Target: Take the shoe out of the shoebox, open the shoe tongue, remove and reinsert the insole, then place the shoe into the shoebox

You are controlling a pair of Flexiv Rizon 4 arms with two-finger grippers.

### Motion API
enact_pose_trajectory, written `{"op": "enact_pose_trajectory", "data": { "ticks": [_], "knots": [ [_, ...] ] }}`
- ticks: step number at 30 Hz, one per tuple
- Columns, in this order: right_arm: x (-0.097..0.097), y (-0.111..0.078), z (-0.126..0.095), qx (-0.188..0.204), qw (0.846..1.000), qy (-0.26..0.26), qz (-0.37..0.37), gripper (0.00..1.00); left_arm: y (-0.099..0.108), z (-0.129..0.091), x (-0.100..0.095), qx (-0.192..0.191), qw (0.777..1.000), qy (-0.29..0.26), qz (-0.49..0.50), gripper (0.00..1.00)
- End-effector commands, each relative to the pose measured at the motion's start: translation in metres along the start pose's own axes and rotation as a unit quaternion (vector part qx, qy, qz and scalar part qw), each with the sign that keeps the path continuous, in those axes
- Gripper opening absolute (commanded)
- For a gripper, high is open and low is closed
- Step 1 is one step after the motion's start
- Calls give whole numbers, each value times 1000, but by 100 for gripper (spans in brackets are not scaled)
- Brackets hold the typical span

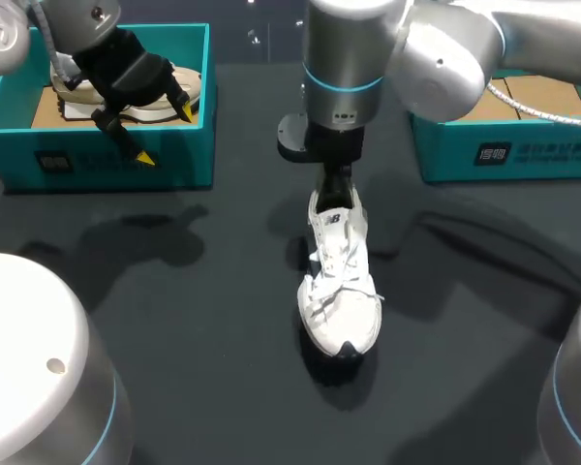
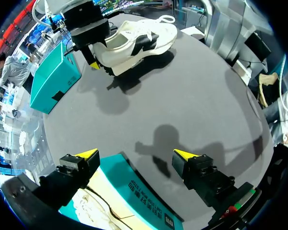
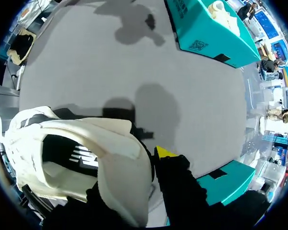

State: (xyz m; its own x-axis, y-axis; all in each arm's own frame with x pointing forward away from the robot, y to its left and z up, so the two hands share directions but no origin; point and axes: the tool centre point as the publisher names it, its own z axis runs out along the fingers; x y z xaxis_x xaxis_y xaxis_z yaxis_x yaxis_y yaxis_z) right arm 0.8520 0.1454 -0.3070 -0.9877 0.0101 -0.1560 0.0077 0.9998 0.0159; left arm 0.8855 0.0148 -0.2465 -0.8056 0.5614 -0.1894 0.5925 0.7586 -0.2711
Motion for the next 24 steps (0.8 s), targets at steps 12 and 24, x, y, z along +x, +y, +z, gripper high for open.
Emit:
{"op": "enact_pose_trajectory", "data": {
  "ticks": [12,24],
  "knots": [
    [1,-22,-51,-16,1000,-7,1,0,0,0,0,-1,1000,0,0,100],
    [-40,-81,-108,-36,998,-43,-11,0,0,0,0,-1,1000,0,0,100]
  ]
}}
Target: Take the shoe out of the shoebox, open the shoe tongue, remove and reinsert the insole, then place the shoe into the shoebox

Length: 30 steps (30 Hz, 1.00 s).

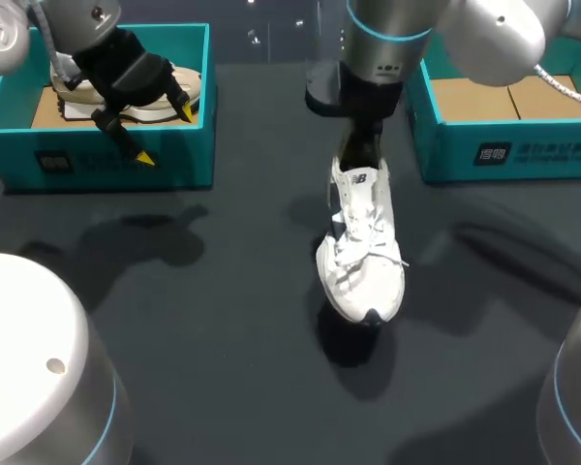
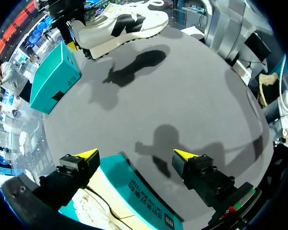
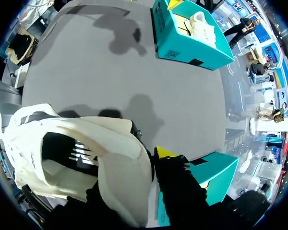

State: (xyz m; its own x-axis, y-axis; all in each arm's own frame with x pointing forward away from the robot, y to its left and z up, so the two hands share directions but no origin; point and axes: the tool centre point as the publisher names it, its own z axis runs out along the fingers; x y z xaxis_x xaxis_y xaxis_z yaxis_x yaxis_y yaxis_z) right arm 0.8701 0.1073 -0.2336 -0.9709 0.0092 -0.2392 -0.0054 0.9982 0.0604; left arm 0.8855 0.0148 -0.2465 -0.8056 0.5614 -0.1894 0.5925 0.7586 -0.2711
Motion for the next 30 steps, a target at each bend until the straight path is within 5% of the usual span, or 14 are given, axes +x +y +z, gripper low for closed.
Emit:
{"op": "enact_pose_trajectory", "data": {
  "ticks": [1,11,30],
  "knots": [
    [-21,-50,-45,-11,1000,1,-15,0,0,0,0,-1,1000,0,0,100],
    [-110,-136,-82,12,998,-9,-55,0,0,0,0,-1,1000,0,0,100],
    [-117,-140,-79,23,999,5,-43,0,0,0,0,-1,1000,0,0,100]
  ]
}}
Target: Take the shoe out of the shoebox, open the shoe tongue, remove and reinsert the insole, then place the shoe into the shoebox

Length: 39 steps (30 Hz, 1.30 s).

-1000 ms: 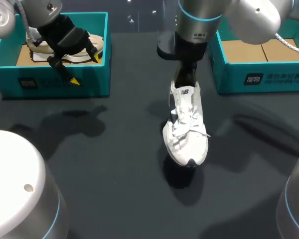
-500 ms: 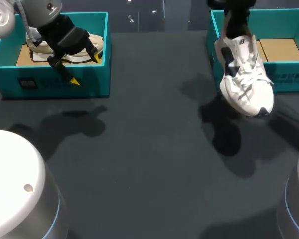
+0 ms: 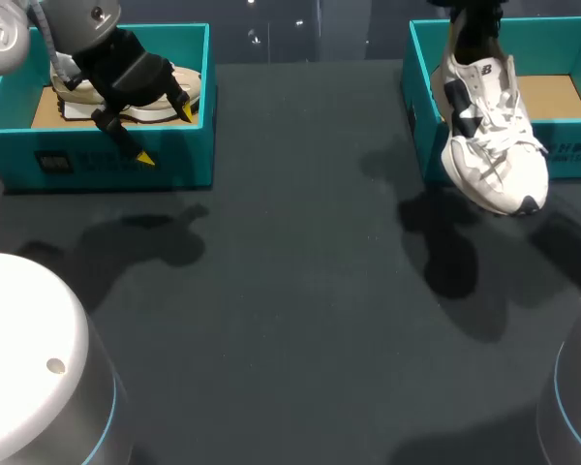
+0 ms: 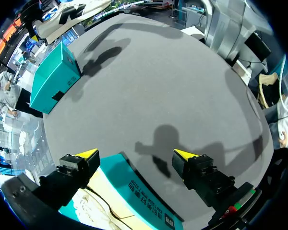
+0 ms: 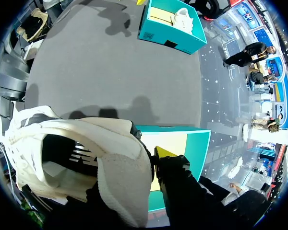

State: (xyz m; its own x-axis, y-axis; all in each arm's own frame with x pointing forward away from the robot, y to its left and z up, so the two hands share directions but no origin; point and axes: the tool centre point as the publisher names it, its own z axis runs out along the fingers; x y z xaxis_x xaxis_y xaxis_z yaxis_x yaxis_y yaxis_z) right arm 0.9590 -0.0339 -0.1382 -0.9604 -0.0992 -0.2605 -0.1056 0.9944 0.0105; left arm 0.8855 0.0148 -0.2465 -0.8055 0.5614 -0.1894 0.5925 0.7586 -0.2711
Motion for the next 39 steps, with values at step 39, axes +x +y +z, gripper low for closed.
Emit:
{"op": "enact_pose_trajectory", "data": {
  "ticks": [39],
  "knots": [
    [-141,-212,4,49,998,44,-1,0,0,0,0,-1,1000,0,0,100]
  ]
}}
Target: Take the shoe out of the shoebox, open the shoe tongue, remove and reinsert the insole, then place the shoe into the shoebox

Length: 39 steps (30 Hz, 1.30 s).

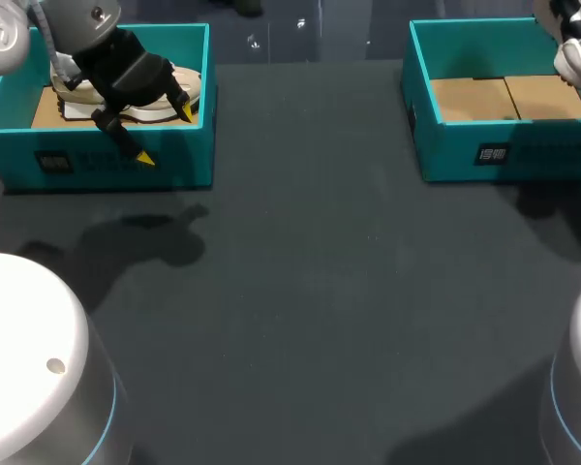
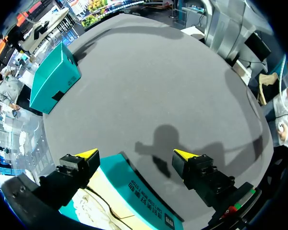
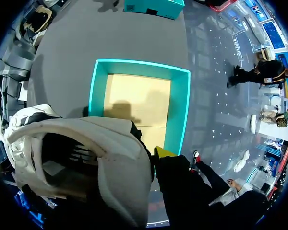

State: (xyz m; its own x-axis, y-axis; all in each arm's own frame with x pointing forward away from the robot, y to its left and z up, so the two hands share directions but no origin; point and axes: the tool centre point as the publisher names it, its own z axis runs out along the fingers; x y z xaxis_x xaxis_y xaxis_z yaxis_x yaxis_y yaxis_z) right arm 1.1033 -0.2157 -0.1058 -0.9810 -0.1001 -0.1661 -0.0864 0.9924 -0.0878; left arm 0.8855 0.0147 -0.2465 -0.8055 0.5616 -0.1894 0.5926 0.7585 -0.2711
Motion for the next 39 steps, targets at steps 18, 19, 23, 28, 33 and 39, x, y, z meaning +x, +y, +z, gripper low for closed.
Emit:
{"op": "enact_pose_trajectory", "data": {
  "ticks": [18,19,23,28,33,39],
  "knots": [
    [-4,-81,26,-16,968,-61,243,0,0,0,0,-1,1000,0,0,100],
    [0,-84,25,-23,962,-71,264,0,0,0,0,-1,1000,0,0,100],
    [20,-98,19,-50,925,-115,358,0,0,0,0,-1,1000,0,0,100],
    [29,-101,17,-62,910,-116,394,0,0,0,0,-1,1000,0,0,100],
    [29,-101,17,-62,910,-116,394,0,0,0,0,-1,1000,0,0,100],
    [27,-103,18,-63,902,-118,410,0,0,0,0,-1,1000,0,0,100]
  ]
}}
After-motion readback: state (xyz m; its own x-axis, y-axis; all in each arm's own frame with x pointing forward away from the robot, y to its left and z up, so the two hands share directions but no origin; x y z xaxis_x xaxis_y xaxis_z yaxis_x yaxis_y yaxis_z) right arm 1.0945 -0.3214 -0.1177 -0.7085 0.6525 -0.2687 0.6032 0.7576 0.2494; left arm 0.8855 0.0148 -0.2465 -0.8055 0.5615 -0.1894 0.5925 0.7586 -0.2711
